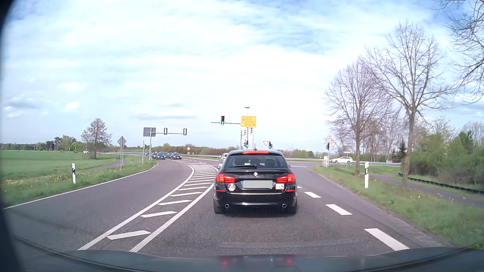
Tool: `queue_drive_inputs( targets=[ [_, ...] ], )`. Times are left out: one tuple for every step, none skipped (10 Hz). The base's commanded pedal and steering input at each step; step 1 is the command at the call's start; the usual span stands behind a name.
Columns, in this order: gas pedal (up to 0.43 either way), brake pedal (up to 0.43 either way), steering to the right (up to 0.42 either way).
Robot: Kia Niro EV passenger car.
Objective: Follow the waypoints while adhering to traffic rules and regulations
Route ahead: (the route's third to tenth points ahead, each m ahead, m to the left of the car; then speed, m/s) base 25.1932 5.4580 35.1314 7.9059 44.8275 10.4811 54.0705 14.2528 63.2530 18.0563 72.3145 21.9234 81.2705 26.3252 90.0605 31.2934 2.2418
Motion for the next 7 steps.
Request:
queue_drive_inputs(
  targets=[
    [0.000,0.201,-0.019],
    [0.000,0.201,-0.019],
    [0.000,0.201,-0.019],
    [0.000,0.201,-0.019],
    [0.000,0.201,-0.019],
    [0.000,0.201,-0.019],
    [0.000,0.201,-0.019]
  ],
)
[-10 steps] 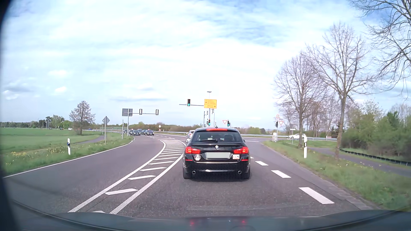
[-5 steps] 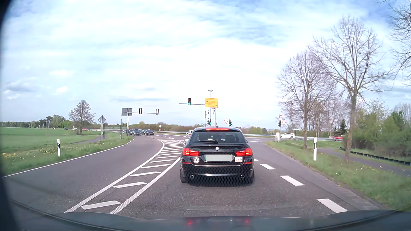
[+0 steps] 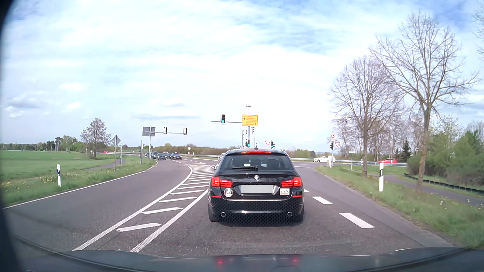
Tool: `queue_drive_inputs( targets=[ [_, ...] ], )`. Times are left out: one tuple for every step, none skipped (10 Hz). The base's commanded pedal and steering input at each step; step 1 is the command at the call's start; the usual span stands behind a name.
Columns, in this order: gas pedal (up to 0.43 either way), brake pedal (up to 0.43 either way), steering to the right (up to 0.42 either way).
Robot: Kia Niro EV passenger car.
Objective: Follow the waypoints while adhering to traffic rules and regulations
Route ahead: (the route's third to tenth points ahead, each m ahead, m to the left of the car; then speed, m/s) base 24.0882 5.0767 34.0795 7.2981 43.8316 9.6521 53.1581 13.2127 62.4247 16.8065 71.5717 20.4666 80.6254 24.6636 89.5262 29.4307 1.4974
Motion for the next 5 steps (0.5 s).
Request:
queue_drive_inputs(
  targets=[
    [0.000,0.195,-0.019],
    [0.000,0.195,-0.019],
    [0.000,0.189,-0.019],
    [0.000,0.189,-0.019],
    [0.000,0.183,-0.019]
  ],
)
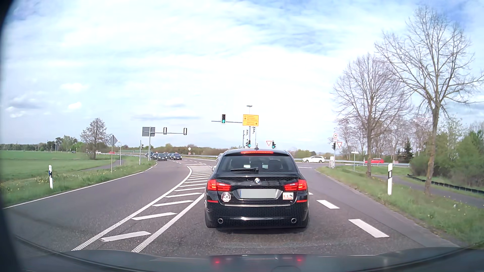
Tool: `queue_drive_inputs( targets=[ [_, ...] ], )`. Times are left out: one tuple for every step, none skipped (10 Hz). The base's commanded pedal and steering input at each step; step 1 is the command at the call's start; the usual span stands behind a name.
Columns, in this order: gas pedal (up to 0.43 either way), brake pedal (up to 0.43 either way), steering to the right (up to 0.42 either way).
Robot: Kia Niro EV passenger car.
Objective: Follow the waypoints while adhering to traffic rules and regulations
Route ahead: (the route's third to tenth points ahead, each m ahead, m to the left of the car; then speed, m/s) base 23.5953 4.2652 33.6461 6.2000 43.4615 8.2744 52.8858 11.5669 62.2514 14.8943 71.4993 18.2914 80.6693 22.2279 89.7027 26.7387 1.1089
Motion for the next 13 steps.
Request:
queue_drive_inputs(
  targets=[
    [0.000,0.189,-0.019],
    [0.000,0.189,-0.019],
    [0.000,0.189,-0.019],
    [0.000,0.189,-0.019],
    [0.000,0.189,-0.019],
    [0.000,0.189,-0.019],
    [0.000,0.183,-0.019],
    [0.000,0.189,-0.019],
    [0.000,0.183,-0.019],
    [0.000,0.183,-0.019],
    [0.000,0.183,-0.019],
    [0.000,0.177,-0.019],
    [0.000,0.177,-0.019]
  ],
)
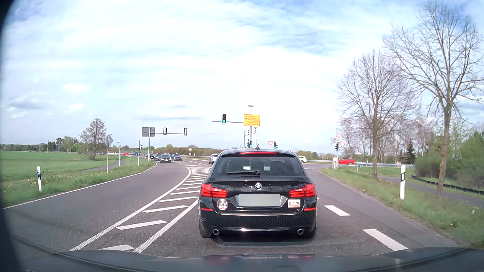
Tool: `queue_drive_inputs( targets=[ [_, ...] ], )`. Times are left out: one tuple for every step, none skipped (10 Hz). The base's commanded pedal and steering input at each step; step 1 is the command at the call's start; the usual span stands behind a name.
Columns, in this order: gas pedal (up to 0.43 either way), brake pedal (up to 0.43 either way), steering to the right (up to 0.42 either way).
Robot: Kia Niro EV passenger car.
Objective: Follow the waypoints while adhering to traffic rules and regulations
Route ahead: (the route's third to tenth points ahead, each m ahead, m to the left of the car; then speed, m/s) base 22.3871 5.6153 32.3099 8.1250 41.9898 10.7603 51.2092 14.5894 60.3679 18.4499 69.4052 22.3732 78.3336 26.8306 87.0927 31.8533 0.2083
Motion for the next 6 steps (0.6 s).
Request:
queue_drive_inputs(
  targets=[
    [0.000,0.171,-0.019],
    [0.000,0.171,-0.019],
    [0.000,0.146,-0.019],
    [0.000,0.116,-0.019],
    [0.000,0.067,-0.019],
    [0.000,0.006,-0.019]
  ],
)
